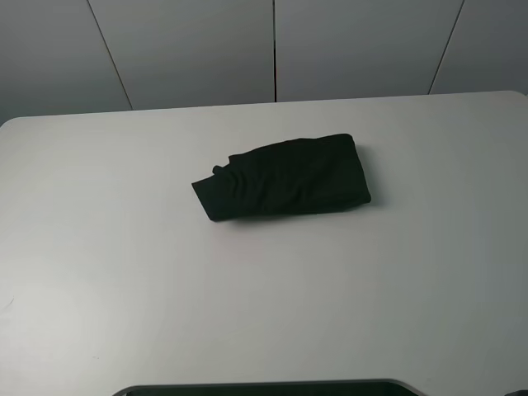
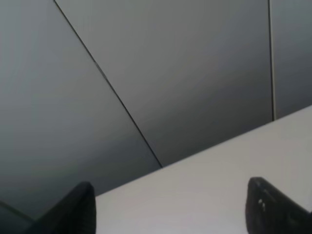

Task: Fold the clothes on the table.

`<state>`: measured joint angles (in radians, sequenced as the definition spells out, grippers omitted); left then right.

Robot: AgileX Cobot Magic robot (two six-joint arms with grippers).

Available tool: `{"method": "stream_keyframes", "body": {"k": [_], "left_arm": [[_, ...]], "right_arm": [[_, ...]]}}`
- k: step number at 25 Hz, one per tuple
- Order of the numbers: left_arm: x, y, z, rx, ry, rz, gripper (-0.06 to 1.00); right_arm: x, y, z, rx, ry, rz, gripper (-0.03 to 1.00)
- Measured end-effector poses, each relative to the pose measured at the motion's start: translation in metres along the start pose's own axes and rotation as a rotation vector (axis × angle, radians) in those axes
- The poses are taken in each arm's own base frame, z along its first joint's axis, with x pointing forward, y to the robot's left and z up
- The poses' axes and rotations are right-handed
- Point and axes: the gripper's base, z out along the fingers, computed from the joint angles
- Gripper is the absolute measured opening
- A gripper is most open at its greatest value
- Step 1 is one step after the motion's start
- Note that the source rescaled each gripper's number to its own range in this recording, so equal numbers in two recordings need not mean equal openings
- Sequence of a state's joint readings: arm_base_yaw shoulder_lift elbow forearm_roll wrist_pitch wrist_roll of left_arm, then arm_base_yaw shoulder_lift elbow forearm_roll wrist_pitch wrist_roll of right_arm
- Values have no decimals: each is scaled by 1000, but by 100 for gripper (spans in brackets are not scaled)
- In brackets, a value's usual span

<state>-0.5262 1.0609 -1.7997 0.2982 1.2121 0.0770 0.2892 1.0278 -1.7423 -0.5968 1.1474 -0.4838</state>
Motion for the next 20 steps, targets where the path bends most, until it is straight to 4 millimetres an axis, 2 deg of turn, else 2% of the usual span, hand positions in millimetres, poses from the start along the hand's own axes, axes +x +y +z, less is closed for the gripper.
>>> {"method": "stream_keyframes", "body": {"k": [2,5,8,13,20], "left_arm": [[7,10,-38,-21,-80,-28,84],[24,25,-94,-56,-203,-131,84],[45,35,-130,-104,-273,-150,84],[94,35,-157,-134,-288,-67,84],[189,29,-187,-176,-337,-106,84]], "right_arm": [[22,-19,-45,86,-53,18,100],[59,-39,-101,220,-78,49,100],[90,-47,-139,293,-94,102,100],[132,-46,-181,385,-140,225,100],[201,-23,-217,523,-104,261,100]]}}
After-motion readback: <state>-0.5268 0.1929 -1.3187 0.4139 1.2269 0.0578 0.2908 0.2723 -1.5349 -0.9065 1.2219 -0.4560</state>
